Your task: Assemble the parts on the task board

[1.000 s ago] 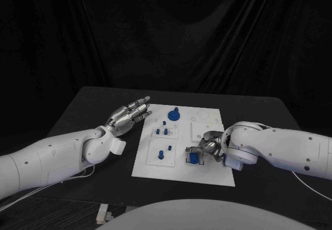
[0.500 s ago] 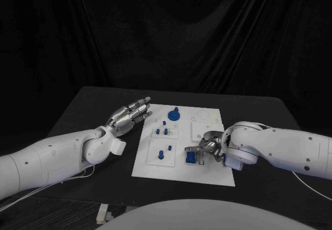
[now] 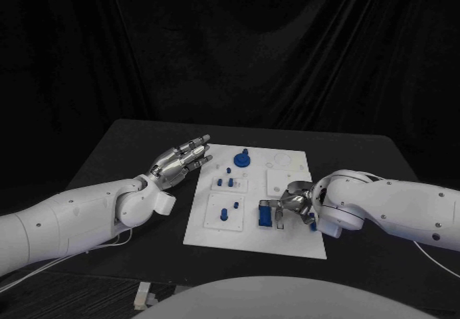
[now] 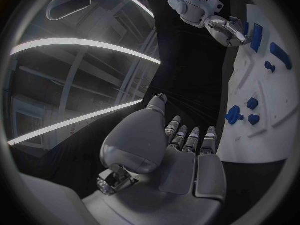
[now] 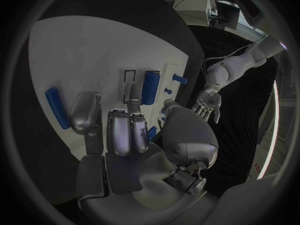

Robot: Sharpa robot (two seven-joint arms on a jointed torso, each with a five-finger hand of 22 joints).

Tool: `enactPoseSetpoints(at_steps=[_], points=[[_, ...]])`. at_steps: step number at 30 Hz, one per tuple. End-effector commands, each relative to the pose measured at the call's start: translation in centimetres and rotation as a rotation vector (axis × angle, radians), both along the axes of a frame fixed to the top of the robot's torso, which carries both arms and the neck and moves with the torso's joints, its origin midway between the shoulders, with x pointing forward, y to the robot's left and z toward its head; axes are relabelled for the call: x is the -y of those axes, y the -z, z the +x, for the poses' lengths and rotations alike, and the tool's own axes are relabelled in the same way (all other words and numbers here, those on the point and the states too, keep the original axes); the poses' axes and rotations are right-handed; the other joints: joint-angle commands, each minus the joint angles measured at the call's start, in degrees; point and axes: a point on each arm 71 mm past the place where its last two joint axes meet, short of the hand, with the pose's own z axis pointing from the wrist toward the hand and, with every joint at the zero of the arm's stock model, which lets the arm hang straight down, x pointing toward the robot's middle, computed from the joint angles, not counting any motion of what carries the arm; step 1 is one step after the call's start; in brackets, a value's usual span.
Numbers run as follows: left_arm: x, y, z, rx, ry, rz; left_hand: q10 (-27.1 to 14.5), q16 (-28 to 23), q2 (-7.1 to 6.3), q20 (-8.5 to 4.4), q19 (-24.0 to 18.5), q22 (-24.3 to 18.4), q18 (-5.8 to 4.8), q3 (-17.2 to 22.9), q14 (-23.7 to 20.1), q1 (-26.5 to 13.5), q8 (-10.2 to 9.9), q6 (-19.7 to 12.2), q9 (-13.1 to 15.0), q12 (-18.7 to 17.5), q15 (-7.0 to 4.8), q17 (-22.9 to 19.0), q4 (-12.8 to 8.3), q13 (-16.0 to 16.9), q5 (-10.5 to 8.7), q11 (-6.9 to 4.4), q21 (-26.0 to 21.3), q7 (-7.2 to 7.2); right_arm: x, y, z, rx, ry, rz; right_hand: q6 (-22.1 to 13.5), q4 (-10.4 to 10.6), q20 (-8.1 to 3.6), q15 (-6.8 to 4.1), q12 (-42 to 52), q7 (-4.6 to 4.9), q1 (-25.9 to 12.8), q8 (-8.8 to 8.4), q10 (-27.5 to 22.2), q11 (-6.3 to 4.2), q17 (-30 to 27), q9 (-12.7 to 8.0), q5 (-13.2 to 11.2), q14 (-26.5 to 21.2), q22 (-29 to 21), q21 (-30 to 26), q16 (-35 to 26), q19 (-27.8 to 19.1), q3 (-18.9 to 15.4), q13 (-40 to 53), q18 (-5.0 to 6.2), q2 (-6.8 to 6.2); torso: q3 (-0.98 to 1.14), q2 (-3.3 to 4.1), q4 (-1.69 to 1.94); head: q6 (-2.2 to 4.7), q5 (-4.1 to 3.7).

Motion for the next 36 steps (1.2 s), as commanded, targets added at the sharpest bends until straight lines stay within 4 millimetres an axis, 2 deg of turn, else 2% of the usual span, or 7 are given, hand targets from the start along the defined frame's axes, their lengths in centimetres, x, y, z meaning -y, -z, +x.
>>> enactPoseSetpoints(at_steps=[1,12,16,20,22,30,36], points=[[0.1,-0.1,-0.1,0.002,0.009,-0.016,-0.14,0.03,0.35,0.33,0.12,0.05,0.2,0.41,0.06,0.16,0.35,-0.04,0.07,-0.05,0.53,-0.03,0.03,-0.08,0.18,0.44,-0.17,0.29,0.3,-0.7,-0.1,0.046,0.022,0.033,0.39,-0.03,0.25,0.4,0.2,0.09,-0.47,0.01,5.91,0.2,7.55,0.08,-0.31,4.5,8.02,-0.03,0.33,0.32,-0.53,15.08,0.43,0.03,0.03,0.04,0.05,-0.01,0.03],[0.0,0.0,-0.1,0.003,0.004,-0.012,-0.14,0.03,0.35,0.33,0.12,0.05,0.2,0.41,0.06,0.16,0.35,-0.04,0.07,-0.05,0.53,-0.03,0.03,-0.08,0.18,0.44,-0.17,0.29,3.5,-5.2,0.5,0.122,0.043,0.023,0.84,-1.16,-0.1,0.05,0.2,-0.33,4.4,1.23,5.91,-0.21,7.97,1.0,2.88,4.63,8.35,1.38,0.77,0.84,-1.77,15.08,0.2,0.12,-0.01,-0.03,0.06,-0.01,-0.19],[0.1,0.0,0.0,0.003,0.005,-0.012,-0.13,0.06,0.34,0.4,0.13,0.07,0.19,0.42,0.07,0.14,0.38,0.01,0.08,0.0,0.61,-0.02,0.01,-0.07,0.18,0.46,-0.16,0.3,5.4,-5.8,0.7,0.114,0.045,-0.038,-0.05,-3.82,-0.07,0.12,0.2,-0.21,9.28,1.16,5.91,-0.09,7.02,1.11,7.68,4.4,8.13,0.62,0.14,0.51,-1.47,15.08,0.33,-0.04,-0.01,0.0,0.05,-0.01,-0.36],[0.1,0.0,0.0,0.003,0.005,-0.012,-0.13,0.08,0.31,0.44,0.13,0.08,0.18,0.41,0.07,0.13,0.39,0.05,0.08,0.04,0.64,-0.01,0.0,-0.06,0.18,0.46,-0.16,0.3,7.4,-5.9,1.0,0.128,0.023,-0.133,-0.3,-5.68,-0.05,0.13,0.2,-0.21,12.19,1.23,5.91,-0.1,6.92,1.13,10.89,4.39,8.12,0.62,0.1,0.49,-1.35,15.08,0.33,0.14,-0.01,-0.05,0.04,-0.01,-0.27],[0.1,0.0,0.0,0.003,0.004,-0.012,-0.13,0.08,0.31,0.44,0.13,0.08,0.18,0.41,0.07,0.13,0.39,0.05,0.08,0.04,0.64,-0.01,0.0,-0.06,0.18,0.46,-0.16,0.3,8.1,-5.7,1.0,0.141,0.002,-0.179,-0.32,-6.38,-0.08,0.09,0.2,-0.25,13.28,1.26,5.91,-0.13,6.87,1.1,13.64,4.39,8.12,0.61,0.09,0.48,-1.19,15.08,0.34,0.39,-0.08,-0.15,0.09,-0.01,-0.37],[0.1,0.0,0.0,0.004,0.004,-0.012,-0.13,0.08,0.28,0.48,0.14,0.1,0.18,0.4,0.07,0.12,0.38,0.01,0.08,0.04,0.67,-0.01,-0.01,-0.06,0.18,0.47,-0.15,0.3,9.5,-4.6,0.6,0.17,-0.063,-0.308,0.0,-6.52,-0.08,0.08,0.2,-0.3,13.49,1.4,5.91,-0.18,6.76,1.07,14.32,4.37,8.2,0.94,0.03,0.57,-1.31,15.08,0.27,0.55,-0.03,-0.01,0.1,-0.01,-0.42],[0.1,0.0,0.0,0.004,0.003,-0.012,-0.13,0.08,0.28,0.48,0.14,0.1,0.18,0.4,0.07,0.12,0.38,0.01,0.08,0.04,0.67,-0.01,-0.01,-0.06,0.18,0.47,-0.15,0.3,10.0,-3.6,0.3,0.174,-0.086,-0.356,0.65,-6.23,-0.12,0.01,0.2,-0.43,13.08,1.48,5.91,-0.28,6.49,0.94,13.77,4.32,8.26,1.14,-0.13,0.62,-1.63,15.08,0.24,0.69,-0.03,-0.02,-0.12,-0.01,-0.29]])
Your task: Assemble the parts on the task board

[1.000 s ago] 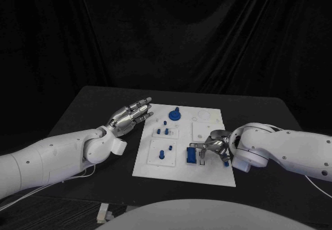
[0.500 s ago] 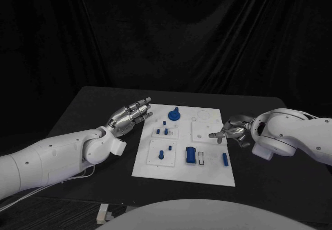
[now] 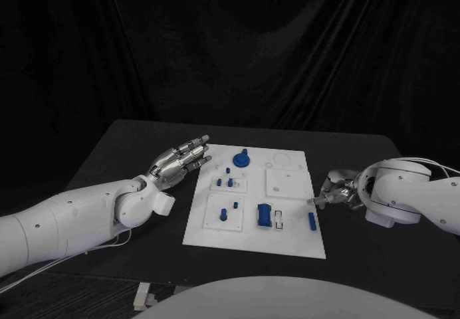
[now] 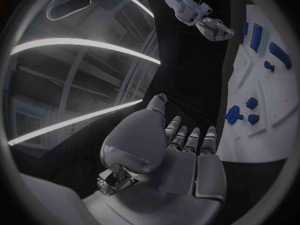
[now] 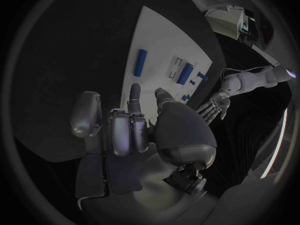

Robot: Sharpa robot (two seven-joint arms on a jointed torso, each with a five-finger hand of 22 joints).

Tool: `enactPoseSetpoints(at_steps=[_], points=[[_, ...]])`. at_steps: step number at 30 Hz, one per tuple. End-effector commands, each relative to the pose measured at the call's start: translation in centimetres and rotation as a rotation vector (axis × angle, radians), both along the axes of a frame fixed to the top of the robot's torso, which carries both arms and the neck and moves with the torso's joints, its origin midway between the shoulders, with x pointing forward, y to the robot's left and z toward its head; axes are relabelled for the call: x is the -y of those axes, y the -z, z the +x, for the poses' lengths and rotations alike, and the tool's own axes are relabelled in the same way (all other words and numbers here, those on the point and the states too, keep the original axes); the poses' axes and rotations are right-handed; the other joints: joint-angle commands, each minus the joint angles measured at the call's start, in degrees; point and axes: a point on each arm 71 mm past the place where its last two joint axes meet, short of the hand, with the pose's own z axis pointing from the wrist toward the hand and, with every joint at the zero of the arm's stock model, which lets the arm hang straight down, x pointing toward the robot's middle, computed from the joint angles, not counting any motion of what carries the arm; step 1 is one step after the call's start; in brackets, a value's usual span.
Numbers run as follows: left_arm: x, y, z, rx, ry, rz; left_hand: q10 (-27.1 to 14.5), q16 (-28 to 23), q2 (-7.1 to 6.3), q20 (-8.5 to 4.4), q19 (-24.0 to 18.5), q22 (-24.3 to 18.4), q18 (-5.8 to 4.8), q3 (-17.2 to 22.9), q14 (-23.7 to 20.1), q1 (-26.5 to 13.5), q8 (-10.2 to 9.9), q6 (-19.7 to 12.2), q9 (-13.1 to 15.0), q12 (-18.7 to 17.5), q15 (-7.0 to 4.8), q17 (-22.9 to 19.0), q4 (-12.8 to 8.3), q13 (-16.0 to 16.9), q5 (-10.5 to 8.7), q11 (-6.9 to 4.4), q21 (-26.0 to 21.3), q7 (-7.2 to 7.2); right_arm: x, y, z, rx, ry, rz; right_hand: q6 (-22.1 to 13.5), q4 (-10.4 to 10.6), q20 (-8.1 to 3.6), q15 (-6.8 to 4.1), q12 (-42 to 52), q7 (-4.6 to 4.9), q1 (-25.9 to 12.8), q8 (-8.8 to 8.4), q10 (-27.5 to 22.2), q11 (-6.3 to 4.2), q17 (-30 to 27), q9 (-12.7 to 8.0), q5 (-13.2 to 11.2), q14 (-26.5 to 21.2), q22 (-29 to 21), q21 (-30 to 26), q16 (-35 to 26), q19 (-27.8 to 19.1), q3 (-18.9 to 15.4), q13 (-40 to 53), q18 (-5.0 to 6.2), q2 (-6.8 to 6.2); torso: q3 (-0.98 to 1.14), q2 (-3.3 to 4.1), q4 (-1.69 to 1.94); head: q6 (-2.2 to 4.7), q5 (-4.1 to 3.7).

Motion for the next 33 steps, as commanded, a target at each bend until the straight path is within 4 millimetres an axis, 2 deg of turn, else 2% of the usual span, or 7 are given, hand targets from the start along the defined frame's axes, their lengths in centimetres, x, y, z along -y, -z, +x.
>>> enactPoseSetpoints(at_steps=[1,5,16,27,29,32,33], points=[[0.1,-0.1,0.0,0.006,0.003,-0.014,0.07,0.08,0.28,0.27,-0.08,0.05,0.18,0.4,0.07,0.12,0.38,0.01,0.08,0.04,0.27,-0.02,-0.01,-0.06,0.18,0.27,-0.15,0.3,0.4,0.5,-0.1,0.009,-0.044,-0.099,0.42,0.0,-0.02,0.0,0.2,-0.1,-0.14,0.12,5.91,-0.3,6.42,-0.17,-0.51,4.32,8.27,0.35,-0.37,0.1,-0.44,15.09,0.24,0.26,0.01,0.0,-0.04,-0.01,-0.08],[0.1,-0.1,0.0,0.006,0.003,-0.014,0.07,0.08,0.27,0.3,-0.08,0.04,0.18,0.41,0.07,0.11,0.39,0.0,0.08,0.02,0.29,-0.02,-0.03,-0.06,0.19,0.28,-0.16,0.31,0.4,1.0,-0.3,0.005,-0.045,-0.106,0.63,0.09,-0.04,-0.03,0.2,-0.15,-0.25,0.1,5.91,-0.34,6.43,-0.26,-0.73,4.32,8.29,0.44,-0.35,0.12,-0.53,15.09,0.23,0.33,0.04,-0.01,0.1,-0.01,-0.29],[0.1,0.0,0.0,0.006,0.005,-0.017,0.07,0.06,0.27,0.33,-0.08,0.04,0.18,0.42,0.07,0.12,0.38,-0.02,0.08,0.0,0.31,-0.02,-0.05,-0.07,0.2,0.29,-0.16,0.31,-0.4,2.7,-0.7,-0.017,-0.051,-0.104,0.92,0.03,-0.08,-0.08,0.2,-0.24,-0.09,0.03,5.91,-0.41,6.17,-0.43,-1.06,4.27,8.28,0.37,-0.52,0.1,-0.55,15.09,0.25,0.48,0.0,0.02,-0.04,-0.01,-0.04],[0.0,0.2,-0.2,0.001,0.004,-0.017,0.07,0.06,0.27,0.35,-0.08,0.04,0.18,0.43,0.07,0.12,0.36,-0.11,0.06,-0.04,0.33,-0.02,-0.07,-0.08,0.22,0.29,-0.16,0.31,-1.3,3.8,-1.1,-0.028,-0.046,-0.081,1.41,-1.01,-0.22,-0.22,0.2,-0.42,1.5,-0.27,5.91,-0.57,6.06,-0.86,-0.42,4.26,8.27,0.35,-0.57,0.09,-0.18,15.09,0.25,0.78,0.01,0.0,0.06,-0.01,-0.19],[0.0,0.2,-0.2,0.0,0.005,-0.017,0.06,0.05,0.28,0.38,-0.08,0.04,0.18,0.47,0.07,0.15,0.35,-0.13,0.06,-0.04,0.37,-0.03,-0.11,-0.08,0.25,0.3,-0.16,0.32,-1.4,4.0,-1.1,-0.032,-0.045,-0.077,1.53,-1.9,-0.28,-0.32,0.2,-0.53,2.82,-0.38,5.91,-0.68,5.92,-0.99,0.49,4.24,8.25,0.27,-0.66,0.06,0.28,15.09,0.27,0.92,0.03,0.02,0.05,-0.01,-0.18],[0.0,0.3,-0.2,-0.001,0.005,-0.017,0.06,0.04,0.29,0.4,-0.08,0.04,0.18,0.48,0.06,0.16,0.35,-0.13,0.06,-0.09,0.38,-0.03,-0.13,-0.09,0.26,0.3,-0.16,0.32,-1.5,4.3,-1.3,-0.038,-0.043,-0.073,1.48,-3.67,-0.43,-0.47,0.2,-0.69,5.3,-0.82,5.91,-0.83,5.68,-1.38,4.05,4.19,8.19,0.02,-0.81,-0.03,1.35,15.09,0.31,1.07,0.04,0.02,0.01,-0.01,-0.19],[0.0,0.3,-0.3,-0.001,0.005,-0.017,0.06,0.04,0.29,0.4,-0.08,0.04,0.18,0.48,0.06,0.16,0.35,-0.13,0.06,-0.09,0.38,-0.03,-0.13,-0.09,0.26,0.3,-0.16,0.32,-1.5,4.4,-1.3,-0.04,-0.043,-0.072,1.27,-4.77,-0.5,-0.53,0.2,-0.75,6.76,-1.17,5.91,-0.89,5.47,-1.64,6.77,4.14,8.13,-0.18,-0.94,-0.11,2.14,15.09,0.34,1.03,0.03,0.0,0.0,-0.01,-0.2]])
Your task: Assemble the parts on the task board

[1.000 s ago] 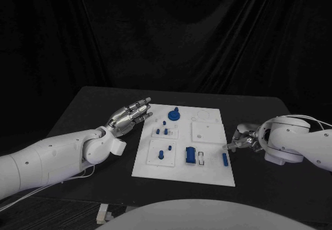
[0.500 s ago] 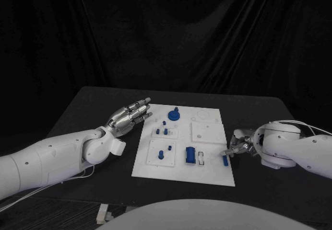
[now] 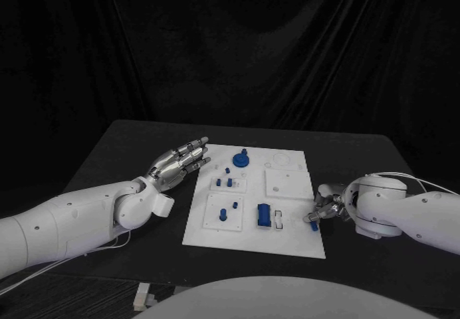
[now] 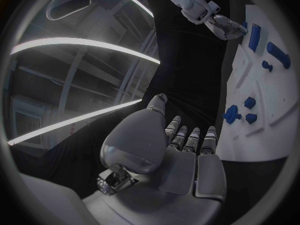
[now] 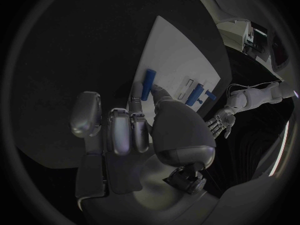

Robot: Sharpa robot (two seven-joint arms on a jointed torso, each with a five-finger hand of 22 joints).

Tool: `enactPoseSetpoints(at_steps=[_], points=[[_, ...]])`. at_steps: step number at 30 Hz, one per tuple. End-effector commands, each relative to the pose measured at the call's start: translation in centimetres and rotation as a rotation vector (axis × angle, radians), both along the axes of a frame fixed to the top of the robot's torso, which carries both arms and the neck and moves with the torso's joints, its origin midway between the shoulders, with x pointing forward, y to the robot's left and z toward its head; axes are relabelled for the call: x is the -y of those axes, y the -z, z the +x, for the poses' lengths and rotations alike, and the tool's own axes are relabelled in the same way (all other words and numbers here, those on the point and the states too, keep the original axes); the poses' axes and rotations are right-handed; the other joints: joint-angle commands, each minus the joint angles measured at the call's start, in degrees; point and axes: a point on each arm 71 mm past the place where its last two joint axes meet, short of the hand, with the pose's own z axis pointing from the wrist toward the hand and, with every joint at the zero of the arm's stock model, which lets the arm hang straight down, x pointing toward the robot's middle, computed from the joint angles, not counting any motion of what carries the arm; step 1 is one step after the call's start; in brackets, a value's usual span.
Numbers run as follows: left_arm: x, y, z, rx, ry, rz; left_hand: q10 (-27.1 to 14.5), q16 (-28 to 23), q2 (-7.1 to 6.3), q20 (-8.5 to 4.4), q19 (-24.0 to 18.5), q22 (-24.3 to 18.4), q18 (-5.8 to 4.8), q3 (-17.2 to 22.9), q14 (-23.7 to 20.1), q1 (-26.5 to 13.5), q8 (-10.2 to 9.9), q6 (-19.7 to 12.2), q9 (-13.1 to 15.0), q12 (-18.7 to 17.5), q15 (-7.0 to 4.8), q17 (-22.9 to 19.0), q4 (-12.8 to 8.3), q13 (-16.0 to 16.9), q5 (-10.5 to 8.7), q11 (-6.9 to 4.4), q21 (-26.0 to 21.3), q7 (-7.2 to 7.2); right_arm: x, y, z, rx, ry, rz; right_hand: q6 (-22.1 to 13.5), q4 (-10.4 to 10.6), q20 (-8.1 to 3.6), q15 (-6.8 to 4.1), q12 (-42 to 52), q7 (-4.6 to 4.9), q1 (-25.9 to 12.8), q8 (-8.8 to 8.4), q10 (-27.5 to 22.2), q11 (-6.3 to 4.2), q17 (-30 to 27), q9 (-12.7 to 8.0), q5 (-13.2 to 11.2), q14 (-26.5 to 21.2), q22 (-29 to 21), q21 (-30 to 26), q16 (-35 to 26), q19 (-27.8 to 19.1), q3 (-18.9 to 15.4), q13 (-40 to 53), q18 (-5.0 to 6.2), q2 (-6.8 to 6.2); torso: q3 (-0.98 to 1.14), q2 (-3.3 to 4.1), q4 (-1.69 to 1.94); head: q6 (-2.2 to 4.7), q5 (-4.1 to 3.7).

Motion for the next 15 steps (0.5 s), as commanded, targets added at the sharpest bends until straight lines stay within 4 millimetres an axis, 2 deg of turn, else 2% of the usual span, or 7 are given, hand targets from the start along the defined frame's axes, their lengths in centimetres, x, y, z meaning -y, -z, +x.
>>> enactPoseSetpoints(at_steps=[1,3,4,5,6,8,15], points=[[0.13,-0.07,-0.08,0.006,0.006,-0.018,0.05,0.05,0.32,0.43,-0.08,0.05,0.17,0.37,0.07,0.2,0.35,-0.15,0.06,-0.06,0.41,-0.03,-0.02,-0.08,0.28,0.31,-0.16,0.32,0.11,0.38,-0.18,-0.002,0.022,-0.006,-0.07,-2.53,-0.57,-0.61,0.2,-0.19,3.16,-0.92,5.89,-0.5,5.3,-0.81,6.21,4.1,8.06,-0.56,-0.4,-0.15,1.77,15.1,0.37,-0.11,0.0,-0.01,-0.02,-0.01,-0.01],[0.12,-0.05,-0.1,0.005,0.006,-0.018,0.05,0.05,0.32,0.43,-0.08,0.05,0.17,0.37,0.07,0.2,0.35,-0.15,0.06,-0.06,0.41,-0.03,-0.02,-0.08,0.28,0.31,-0.16,0.32,0.07,0.55,-0.25,-0.007,0.021,-0.006,-0.34,-3.59,-0.56,-0.57,0.2,-0.14,4.24,-1.32,5.89,-0.48,5.1,-1.14,8.04,4.06,8.0,-0.8,-0.54,-0.23,2.81,15.1,0.4,-0.25,0.0,-0.01,0.02,-0.01,0.02],[0.12,-0.04,-0.11,0.005,0.006,-0.018,0.05,0.05,0.32,0.43,-0.08,0.05,0.17,0.37,0.07,0.2,0.35,-0.15,0.06,-0.06,0.41,-0.03,-0.02,-0.08,0.28,0.31,-0.16,0.32,0.06,0.6,-0.28,-0.009,0.02,-0.007,-0.39,-3.92,-0.55,-0.53,0.2,-0.1,4.49,-1.45,5.89,-0.45,5.04,-1.27,8.09,4.04,8.01,-0.79,-0.58,-0.23,3.24,15.1,0.39,-0.31,-0.01,-0.02,0.03,-0.01,0.04],[0.11,-0.03,-0.12,0.005,0.006,-0.018,0.04,0.05,0.35,0.46,-0.08,0.06,0.17,0.43,0.07,0.24,0.34,-0.18,0.05,-0.06,0.43,-0.03,-0.09,-0.08,0.33,0.31,-0.16,0.33,0.04,0.65,-0.3,-0.012,0.019,-0.007,-0.65,-5.09,-0.54,-0.52,0.2,-0.04,5.65,-1.81,5.89,-0.39,4.9,-1.59,7.68,4.01,7.94,-1.08,-0.68,-0.33,4.79,15.1,0.44,-0.36,-0.01,-0.01,0.02,-0.01,0.08],[0.11,-0.02,-0.13,0.004,0.006,-0.018,0.04,0.05,0.35,0.46,-0.08,0.06,0.17,0.43,0.07,0.24,0.34,-0.18,0.05,-0.06,0.43,-0.03,-0.09,-0.08,0.33,0.31,-0.16,0.33,0.02,0.69,-0.33,-0.014,0.019,-0.008,-0.95,-6.02,-0.51,-0.47,0.2,0.15,6.35,-2.16,5.89,-0.27,4.73,-1.88,8.85,3.97,7.9,-1.24,-0.8,-0.38,6.1,15.1,0.45,-0.56,-0.01,0.01,-0.01,-0.01,0.11],[0.1,-0.01,-0.15,0.004,0.006,-0.017,0.04,0.04,0.37,0.48,-0.08,0.05,0.17,0.48,0.06,0.28,0.34,-0.18,0.05,-0.07,0.44,-0.04,-0.13,-0.08,0.36,0.32,-0.16,0.33,-0.03,0.73,-0.35,-0.014,0.018,-0.006,-1.03,-7.73,-0.18,-0.01,0.2,0.73,5.63,-2.83,5.89,0.25,4.61,-2.77,12.18,3.96,7.87,-1.47,-0.87,-0.47,9.71,15.1,0.45,-1.61,-0.01,0.02,-0.04,-0.01,0.16],[0.07,0.04,-0.21,0.002,0.005,-0.018,0.04,0.04,0.37,0.48,-0.08,0.05,0.17,0.48,0.06,0.28,0.34,-0.18,0.05,-0.07,0.44,-0.04,-0.13,-0.08,0.36,0.32,-0.16,0.33,-0.46,0.54,-0.47,0.009,0.04,0.041,-0.99,-11.86,0.24,0.47,0.2,1.48,4.56,-2.85,5.89,0.83,4.52,-3.21,15.91,3.94,7.86,-1.67,-0.89,-0.54,15.98,15.1,0.5,-2.8,0.01,0.01,-0.01,-0.01,0.16]])
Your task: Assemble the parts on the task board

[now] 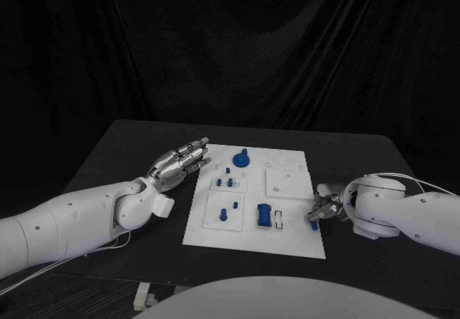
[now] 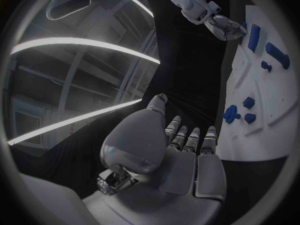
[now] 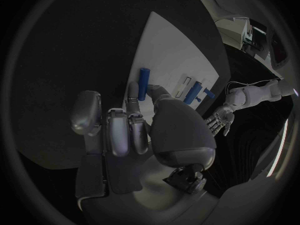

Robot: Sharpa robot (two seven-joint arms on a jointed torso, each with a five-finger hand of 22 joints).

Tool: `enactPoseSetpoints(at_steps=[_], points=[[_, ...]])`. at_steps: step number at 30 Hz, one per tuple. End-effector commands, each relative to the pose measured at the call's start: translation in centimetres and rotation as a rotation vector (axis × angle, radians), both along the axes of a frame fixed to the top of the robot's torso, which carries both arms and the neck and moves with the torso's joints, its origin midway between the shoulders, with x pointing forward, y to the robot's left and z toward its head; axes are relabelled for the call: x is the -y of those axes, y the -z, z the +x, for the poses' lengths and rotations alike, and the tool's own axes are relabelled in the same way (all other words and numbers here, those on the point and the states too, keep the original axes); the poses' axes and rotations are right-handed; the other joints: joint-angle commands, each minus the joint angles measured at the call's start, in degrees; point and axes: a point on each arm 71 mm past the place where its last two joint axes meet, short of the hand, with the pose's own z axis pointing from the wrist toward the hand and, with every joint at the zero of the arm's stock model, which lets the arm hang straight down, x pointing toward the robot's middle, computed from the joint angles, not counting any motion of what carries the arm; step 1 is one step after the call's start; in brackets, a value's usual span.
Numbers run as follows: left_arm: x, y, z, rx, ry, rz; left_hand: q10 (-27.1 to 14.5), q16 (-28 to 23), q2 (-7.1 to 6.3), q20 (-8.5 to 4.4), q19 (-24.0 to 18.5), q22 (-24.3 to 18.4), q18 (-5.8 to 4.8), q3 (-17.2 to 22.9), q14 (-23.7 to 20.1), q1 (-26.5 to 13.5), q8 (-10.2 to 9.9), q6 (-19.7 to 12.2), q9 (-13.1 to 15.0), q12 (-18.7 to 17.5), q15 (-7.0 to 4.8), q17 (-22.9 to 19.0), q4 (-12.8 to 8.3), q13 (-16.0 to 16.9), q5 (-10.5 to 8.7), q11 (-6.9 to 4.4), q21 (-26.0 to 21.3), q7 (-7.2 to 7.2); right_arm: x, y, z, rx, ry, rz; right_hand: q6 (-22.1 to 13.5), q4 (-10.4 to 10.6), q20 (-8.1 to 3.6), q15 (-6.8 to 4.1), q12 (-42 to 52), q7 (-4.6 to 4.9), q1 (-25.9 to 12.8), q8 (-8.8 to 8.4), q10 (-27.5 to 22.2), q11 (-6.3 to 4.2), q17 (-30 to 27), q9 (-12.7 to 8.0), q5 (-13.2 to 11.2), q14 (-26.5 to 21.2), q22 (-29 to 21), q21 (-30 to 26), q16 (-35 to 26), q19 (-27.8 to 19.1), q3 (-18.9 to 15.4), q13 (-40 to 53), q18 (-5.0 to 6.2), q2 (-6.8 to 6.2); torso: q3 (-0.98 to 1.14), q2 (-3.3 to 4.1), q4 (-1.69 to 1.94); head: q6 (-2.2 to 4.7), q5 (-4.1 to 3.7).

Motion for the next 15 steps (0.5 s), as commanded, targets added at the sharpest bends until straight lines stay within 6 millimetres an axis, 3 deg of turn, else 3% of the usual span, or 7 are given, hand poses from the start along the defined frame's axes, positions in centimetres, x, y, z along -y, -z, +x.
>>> enactPoseSetpoints(at_steps=[1,10,15], points=[[0.1,-0.1,-0.1,0.005,0.006,-0.018,0.03,0.04,0.42,0.52,-0.07,0.06,0.18,0.42,0.07,0.35,0.34,-0.22,0.05,-0.08,0.47,-0.04,-0.08,-0.09,0.43,0.32,-0.16,0.33,-0.1,0.5,-0.5,0.003,0.038,0.032,0.06,-10.08,0.26,0.4,0.2,0.44,-0.92,-0.45,6.01,0.32,4.53,-2.3,0.8,4.1,7.9,-0.15,-0.27,-0.1,10.86,15.1,0.47,-0.86,0.01,0.01,-0.02,-0.01,0.07],[0.2,0.0,-0.1,0.002,0.007,-0.016,0.03,0.05,0.48,0.55,-0.07,0.06,0.18,0.51,0.07,0.41,0.35,-0.18,0.06,-0.05,0.48,-0.03,-0.16,-0.08,0.47,0.32,-0.16,0.33,-1.1,-0.5,-1.2,-0.003,0.18,0.258,0.42,-13.14,0.38,0.5,0.2,0.6,-4.59,0.91,6.01,0.42,4.1,-1.65,7.35,3.98,7.47,-1.85,-0.52,-0.75,16.23,15.1,0.84,-1.34,0.05,0.01,-0.05,-0.01,0.18],[0.3,0.0,-0.1,0.002,0.008,-0.018,0.03,0.07,0.37,0.56,-0.08,0.05,0.18,0.48,0.07,0.38,0.35,-0.19,0.06,-0.04,0.49,-0.03,-0.21,-0.08,0.41,0.33,-0.16,0.34,-2.0,-0.6,-1.3,-0.038,0.249,0.341,0.36,-13.41,0.31,0.37,0.2,0.36,-6.26,1.85,6.01,0.25,5.31,-0.97,7.42,4.28,8.05,0.43,0.34,-0.03,16.71,15.1,0.45,-1.47,0.05,0.01,0.0,-0.01,0.1]])
